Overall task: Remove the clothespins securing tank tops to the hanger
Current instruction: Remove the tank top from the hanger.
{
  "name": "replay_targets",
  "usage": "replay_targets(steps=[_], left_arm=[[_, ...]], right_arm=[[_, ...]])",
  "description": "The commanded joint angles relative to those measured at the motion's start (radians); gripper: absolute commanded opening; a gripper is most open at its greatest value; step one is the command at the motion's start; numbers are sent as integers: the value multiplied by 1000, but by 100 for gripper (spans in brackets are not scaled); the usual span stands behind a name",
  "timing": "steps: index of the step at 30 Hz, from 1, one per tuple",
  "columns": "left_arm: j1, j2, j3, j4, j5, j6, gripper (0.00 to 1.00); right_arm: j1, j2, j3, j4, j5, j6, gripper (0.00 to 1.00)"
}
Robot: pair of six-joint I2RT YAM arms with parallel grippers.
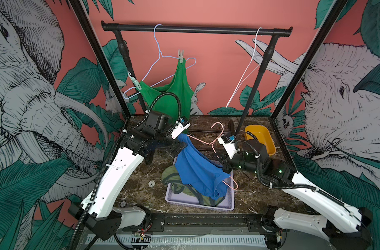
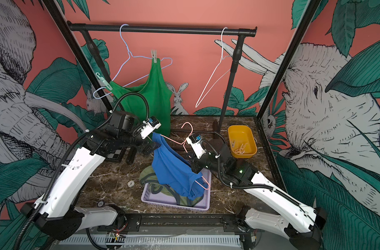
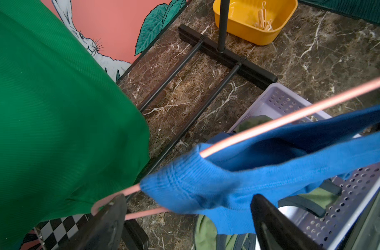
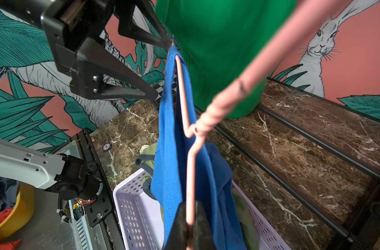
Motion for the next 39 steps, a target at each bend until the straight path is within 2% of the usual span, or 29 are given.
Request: replay_targets(steps=[1,5,11,13,21,25,32,39], left_arm=[[8,-9,-7,23,34,-37,92],[9,-13,-18,27,35,-37,90],[16,-17,-32,34,38,-42,75],[21,-17,-30,34,41,-47,73],[55,-26,-21,31,134,-74,84],[74,-35,-31,35,200,-88,87],[107,-56,-53,33,380,-101,89],[109,-45,-60,55,358,-117,86]], right_arm=[[24,-32,8,91,32,-14,0],[41,-34,11,93,43,-27,0],[65,-42,9,93,38,-39,0],[74,-43,5,92,22,-46,0],[102,-73,-46,126,31,-33,0],[106,-83,-65,153,40,-23,0],[107,-75,-71,184,56,-27,0],[113,-68,-55,205,-1,-19,0]])
